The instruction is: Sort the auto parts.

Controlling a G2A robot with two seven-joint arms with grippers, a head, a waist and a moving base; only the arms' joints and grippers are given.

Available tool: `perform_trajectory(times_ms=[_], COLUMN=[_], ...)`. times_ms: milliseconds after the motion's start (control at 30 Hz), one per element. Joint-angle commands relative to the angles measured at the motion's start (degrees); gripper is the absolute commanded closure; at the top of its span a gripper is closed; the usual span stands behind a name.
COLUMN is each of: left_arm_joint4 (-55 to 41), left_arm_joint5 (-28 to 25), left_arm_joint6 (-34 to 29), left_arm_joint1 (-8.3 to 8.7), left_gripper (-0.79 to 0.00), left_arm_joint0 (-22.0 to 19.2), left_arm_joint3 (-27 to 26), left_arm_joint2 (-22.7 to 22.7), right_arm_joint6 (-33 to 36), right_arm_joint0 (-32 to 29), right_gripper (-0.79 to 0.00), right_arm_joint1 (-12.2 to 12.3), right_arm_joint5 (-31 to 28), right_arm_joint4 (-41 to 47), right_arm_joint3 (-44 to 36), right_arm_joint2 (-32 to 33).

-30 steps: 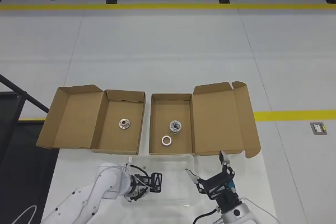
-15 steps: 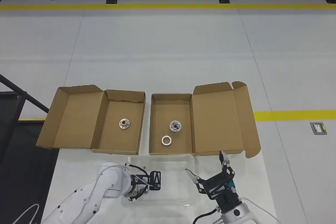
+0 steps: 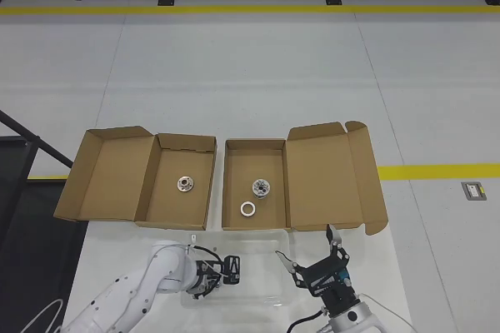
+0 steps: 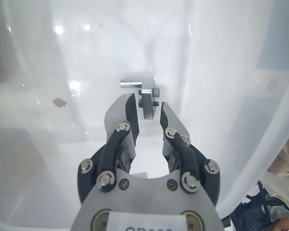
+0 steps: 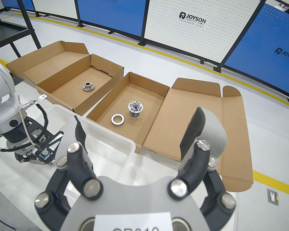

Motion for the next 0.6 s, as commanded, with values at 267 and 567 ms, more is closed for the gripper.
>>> perform_trajectory(times_ms=[267,567], left_arm_joint4=[-3.4,-5.8], left_arm_joint5=[-1.5,1.9], left_arm_joint6=[3.2,9.4], left_arm_joint1=[0.69,4.81], left_gripper=[0.000,0.000], left_arm_joint0=[-0.8,3.2], left_arm_joint3=[-2.9,-14.2], left_arm_joint2=[-3.8,-20.5], right_arm_joint6=[0.0,0.0], right_arm_joint0=[0.0,0.0], right_gripper=[-0.785,-0.785], right_arm_joint1=[0.0,0.0], right_arm_joint5=[0.0,0.0], right_arm_joint4=[0.0,0.0], right_arm_joint3=[0.0,0.0], right_arm_joint2=[0.0,0.0])
